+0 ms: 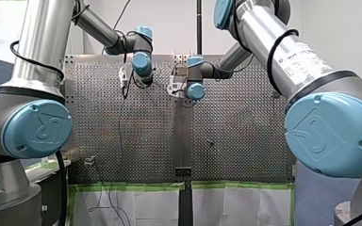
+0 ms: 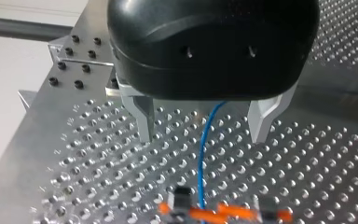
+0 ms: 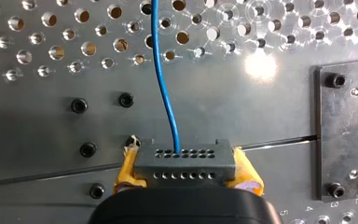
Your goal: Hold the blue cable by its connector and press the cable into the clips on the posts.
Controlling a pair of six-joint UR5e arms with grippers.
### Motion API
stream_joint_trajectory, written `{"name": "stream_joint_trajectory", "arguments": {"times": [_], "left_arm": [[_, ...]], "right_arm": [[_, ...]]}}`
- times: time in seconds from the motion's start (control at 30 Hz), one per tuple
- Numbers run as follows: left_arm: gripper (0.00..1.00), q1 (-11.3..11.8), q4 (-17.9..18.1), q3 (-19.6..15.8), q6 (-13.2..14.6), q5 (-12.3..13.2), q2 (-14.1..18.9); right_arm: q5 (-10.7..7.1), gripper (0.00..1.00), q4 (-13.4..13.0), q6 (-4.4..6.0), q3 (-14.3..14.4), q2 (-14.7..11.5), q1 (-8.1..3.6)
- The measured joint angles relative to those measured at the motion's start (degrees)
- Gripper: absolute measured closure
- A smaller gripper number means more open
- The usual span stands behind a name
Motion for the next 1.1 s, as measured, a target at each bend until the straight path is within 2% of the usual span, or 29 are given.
{"name": "stream_joint_trajectory", "arguments": {"times": [0.47, 0.73, 0.9, 1.1], "left_arm": [[0.00, -0.1, 1.9, 0.4, -0.4, -1.0, -1.6], [0.00, -0.4, 0.4, 4.4, -0.6, -1.9, -4.5], [0.00, -0.5, -0.5, 6.7, -0.6, -2.5, -4.8], [0.00, -0.5, -0.4, 7.3, 0.0, -2.7, -4.8]], "right_arm": [[-0.24, 1.00, -0.1, 0.00, 0.0, 0.0, 0.34], [-0.25, 1.00, -0.1, 0.00, 0.0, 0.1, 0.25], [-0.23, 1.00, -0.3, 0.00, 0.0, 0.2, 0.09], [-0.38, 1.00, -0.4, 0.00, 0.0, 0.3, 0.05]]}}
